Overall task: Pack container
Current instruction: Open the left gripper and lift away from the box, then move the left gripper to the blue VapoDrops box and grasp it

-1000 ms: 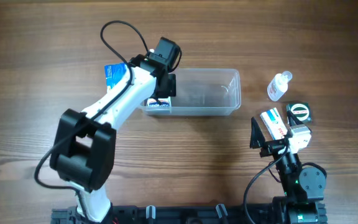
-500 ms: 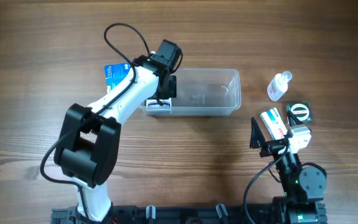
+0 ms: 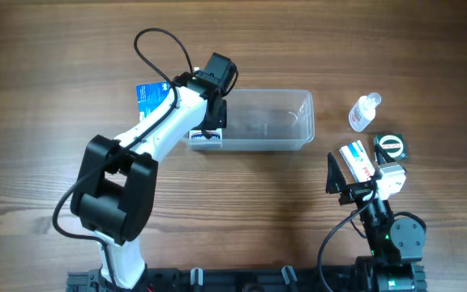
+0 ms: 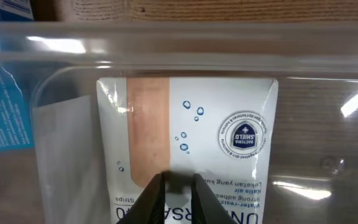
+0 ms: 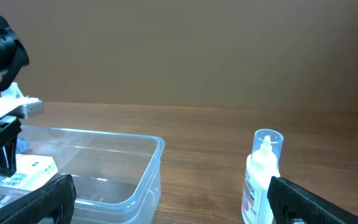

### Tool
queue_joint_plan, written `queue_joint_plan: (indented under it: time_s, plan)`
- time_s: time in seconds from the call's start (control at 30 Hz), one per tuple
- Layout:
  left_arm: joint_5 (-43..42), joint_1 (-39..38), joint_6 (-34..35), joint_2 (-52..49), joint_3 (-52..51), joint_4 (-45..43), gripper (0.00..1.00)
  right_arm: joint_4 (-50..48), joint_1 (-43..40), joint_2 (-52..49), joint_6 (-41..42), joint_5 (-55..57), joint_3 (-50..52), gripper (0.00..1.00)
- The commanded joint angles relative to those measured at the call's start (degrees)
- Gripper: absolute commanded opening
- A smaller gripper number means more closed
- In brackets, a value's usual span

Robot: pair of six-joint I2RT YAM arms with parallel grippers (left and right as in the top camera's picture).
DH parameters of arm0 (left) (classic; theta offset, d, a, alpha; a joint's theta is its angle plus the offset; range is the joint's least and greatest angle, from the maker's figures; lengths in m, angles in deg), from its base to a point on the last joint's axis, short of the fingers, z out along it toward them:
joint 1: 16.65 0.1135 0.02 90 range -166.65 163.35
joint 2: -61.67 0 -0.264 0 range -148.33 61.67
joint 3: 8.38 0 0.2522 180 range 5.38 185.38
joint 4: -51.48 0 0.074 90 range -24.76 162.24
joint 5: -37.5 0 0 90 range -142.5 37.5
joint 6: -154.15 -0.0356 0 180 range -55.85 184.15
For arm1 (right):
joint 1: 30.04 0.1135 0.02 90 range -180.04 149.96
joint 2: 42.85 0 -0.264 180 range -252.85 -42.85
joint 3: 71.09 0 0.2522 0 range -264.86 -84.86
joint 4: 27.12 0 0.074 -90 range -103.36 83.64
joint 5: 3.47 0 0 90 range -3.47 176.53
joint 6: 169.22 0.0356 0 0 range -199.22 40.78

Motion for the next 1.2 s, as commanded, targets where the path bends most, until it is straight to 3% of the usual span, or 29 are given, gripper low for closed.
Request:
queue_joint_plan:
  time_s: [0.0, 0.5, 0.77, 0.83, 0.9, 0.93, 0.97, 1.17]
  plan:
    - [1.7, -0.1, 0.9, -1.3, 0.2, 0.2, 0.15, -0.3, 0.3, 0.6, 0.3, -1.4, 0.1, 1.0]
    - [1.8, 0.4, 0.9, 10.2, 5.4, 2.2, 0.16, -0.3, 0.3, 0.6, 0.3, -1.4, 0.1, 1.0]
    - [1.7, 8.5, 1.2, 14.8, 5.4, 2.2, 0.22, -0.3, 0.3, 0.6, 0.3, -1.4, 0.1, 1.0]
    - [1.2, 11.9, 1.4, 14.7, 5.4, 2.2, 0.31, -0.3, 0.3, 0.6, 0.3, -1.4, 0.1, 1.0]
    - [-0.8, 14.5, 2.1, 14.3, 5.4, 2.2, 0.6, -0.3, 0.3, 0.6, 0.3, -1.4, 0.1, 1.0]
    - [-2.4, 15.8, 2.5, 14.0, 5.4, 2.2, 0.86, -0.3, 0.3, 0.6, 0.3, -1.4, 0.1, 1.0]
    - [-3.9, 16.8, 2.6, 13.6, 5.4, 2.2, 0.93, -0.3, 0.3, 0.6, 0.3, -1.4, 0.1, 1.0]
    - [-5.1, 19.6, 2.6, 10.7, 5.4, 0.6, 0.99, -0.3, 0.3, 0.6, 0.3, -1.4, 0.1, 1.0]
